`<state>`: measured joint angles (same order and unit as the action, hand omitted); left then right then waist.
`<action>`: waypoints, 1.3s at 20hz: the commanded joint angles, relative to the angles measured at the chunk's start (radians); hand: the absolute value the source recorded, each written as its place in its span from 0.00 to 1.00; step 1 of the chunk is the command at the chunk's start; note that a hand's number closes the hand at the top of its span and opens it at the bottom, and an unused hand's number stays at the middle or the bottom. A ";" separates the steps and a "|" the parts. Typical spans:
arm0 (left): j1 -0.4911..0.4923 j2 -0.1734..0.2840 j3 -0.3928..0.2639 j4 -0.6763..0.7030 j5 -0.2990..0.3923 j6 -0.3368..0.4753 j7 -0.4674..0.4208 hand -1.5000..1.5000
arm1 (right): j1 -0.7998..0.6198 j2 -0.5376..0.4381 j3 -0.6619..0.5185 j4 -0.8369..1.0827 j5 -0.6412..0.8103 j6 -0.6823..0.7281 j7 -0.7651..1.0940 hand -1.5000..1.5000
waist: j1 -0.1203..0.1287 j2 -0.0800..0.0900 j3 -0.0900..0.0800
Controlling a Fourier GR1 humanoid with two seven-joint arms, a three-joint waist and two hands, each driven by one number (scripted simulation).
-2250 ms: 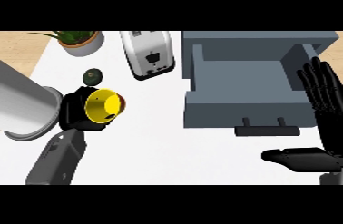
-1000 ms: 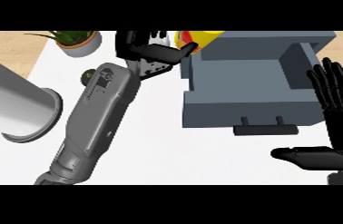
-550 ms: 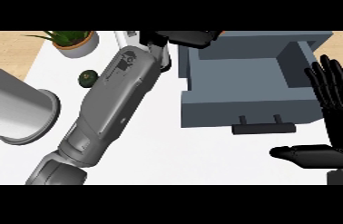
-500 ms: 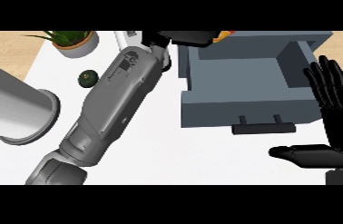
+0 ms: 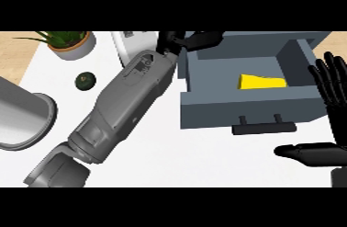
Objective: Pick up the cup, place it into the drawer and close the drawer
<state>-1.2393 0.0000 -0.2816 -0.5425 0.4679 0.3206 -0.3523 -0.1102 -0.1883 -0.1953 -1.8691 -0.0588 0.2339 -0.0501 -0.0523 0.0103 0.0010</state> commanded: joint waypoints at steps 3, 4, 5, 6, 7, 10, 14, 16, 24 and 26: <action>0.008 0.000 -0.116 0.101 0.026 0.012 -0.033 1.00 | 0.011 -0.001 0.003 0.015 -0.008 0.023 -0.029 0.00 | -0.001 0.002 0.000; -0.029 0.000 -0.166 0.083 0.077 0.062 0.035 1.00 | -0.007 0.005 0.004 0.002 -0.006 0.007 -0.017 0.00 | -0.027 0.004 0.000; 0.016 0.000 -0.232 0.049 0.075 0.112 0.021 1.00 | -0.044 -0.022 -0.014 0.018 -0.020 0.014 0.016 0.00 | -0.028 0.003 0.000; -0.028 0.000 -0.211 0.106 0.057 0.071 0.050 1.00 | 0.000 -0.003 0.002 -0.021 -0.008 0.006 0.015 0.00 | -0.020 0.003 0.000; -0.028 0.000 -0.238 0.107 0.077 0.076 0.051 1.00 | -0.049 -0.007 -0.003 0.071 -0.001 0.014 -0.034 0.00 | -0.032 0.011 0.001; -0.024 0.000 -0.279 0.119 0.090 0.060 0.074 0.00 | -0.073 -0.053 -0.046 0.067 -0.057 0.043 0.015 0.00 | -0.031 0.009 0.001; 0.014 0.000 -0.366 0.124 0.078 0.101 0.069 0.00 | -0.057 0.012 0.021 0.025 -0.004 -0.006 0.028 0.00 | -0.033 0.008 0.000; 0.003 0.000 -0.410 0.096 0.085 0.164 0.109 0.00 | -0.085 -0.018 -0.003 0.032 -0.027 0.013 0.032 0.00 | -0.040 0.008 0.000; -0.016 0.000 -0.365 0.034 0.176 0.201 -0.008 0.00 | -0.029 0.001 -0.001 -0.005 -0.198 0.113 0.051 0.00 | -0.026 0.003 0.000; -0.091 0.000 -0.337 0.024 0.184 0.206 0.006 0.00 | -0.013 -0.002 0.001 -0.016 -0.225 0.143 0.032 1.00 | -0.015 0.000 0.000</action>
<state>-1.2634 0.0001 -0.6522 -0.5018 0.6225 0.5158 -0.3375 -0.1485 -0.1925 -0.1983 -1.8632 -0.2145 0.3260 -0.0160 -0.0776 0.0142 0.0010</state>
